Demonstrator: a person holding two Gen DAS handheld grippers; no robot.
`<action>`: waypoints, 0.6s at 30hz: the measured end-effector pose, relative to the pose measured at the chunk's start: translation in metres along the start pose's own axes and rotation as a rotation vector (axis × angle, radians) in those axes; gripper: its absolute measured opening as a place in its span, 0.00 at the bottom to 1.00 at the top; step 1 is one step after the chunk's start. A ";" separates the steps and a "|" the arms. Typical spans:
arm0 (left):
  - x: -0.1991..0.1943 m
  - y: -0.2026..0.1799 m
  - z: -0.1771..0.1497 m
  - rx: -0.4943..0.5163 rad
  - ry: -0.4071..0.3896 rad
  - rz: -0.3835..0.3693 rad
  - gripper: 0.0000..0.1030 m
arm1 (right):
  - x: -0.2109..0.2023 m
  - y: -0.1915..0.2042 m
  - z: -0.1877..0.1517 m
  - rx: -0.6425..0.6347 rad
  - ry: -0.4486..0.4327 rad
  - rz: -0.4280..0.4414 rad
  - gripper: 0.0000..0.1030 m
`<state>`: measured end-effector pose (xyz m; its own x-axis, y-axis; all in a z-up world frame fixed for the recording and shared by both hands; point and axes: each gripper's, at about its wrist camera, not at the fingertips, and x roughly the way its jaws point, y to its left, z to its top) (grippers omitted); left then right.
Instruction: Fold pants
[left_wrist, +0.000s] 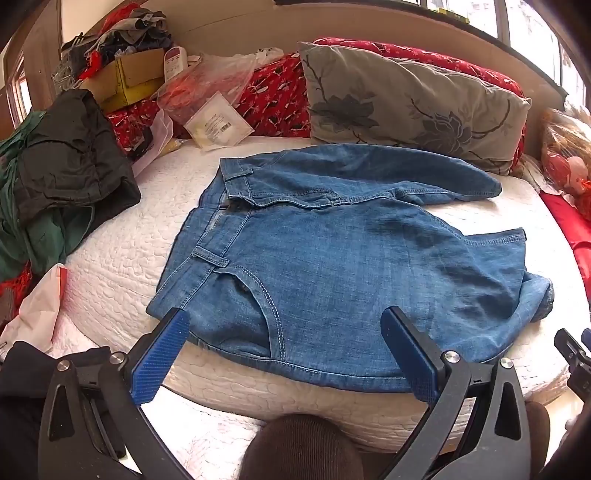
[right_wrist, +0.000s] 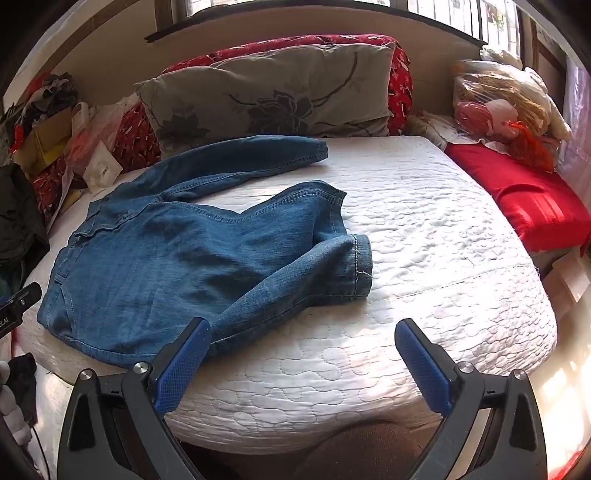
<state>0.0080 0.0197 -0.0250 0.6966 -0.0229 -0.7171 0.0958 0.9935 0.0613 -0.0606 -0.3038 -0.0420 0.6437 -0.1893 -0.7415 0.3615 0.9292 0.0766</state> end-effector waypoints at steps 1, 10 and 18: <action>0.000 0.003 -0.001 -0.008 0.003 -0.006 1.00 | 0.000 0.000 0.000 -0.001 0.001 -0.002 0.98; 0.004 0.018 -0.003 -0.055 0.014 -0.014 1.00 | -0.001 -0.001 0.005 -0.020 -0.018 -0.016 0.98; 0.006 0.012 -0.004 -0.049 0.027 -0.022 1.00 | -0.002 0.001 0.007 -0.031 -0.024 -0.018 0.98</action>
<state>0.0106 0.0322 -0.0313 0.6755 -0.0430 -0.7361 0.0762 0.9970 0.0117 -0.0565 -0.3044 -0.0353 0.6536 -0.2130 -0.7262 0.3519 0.9351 0.0425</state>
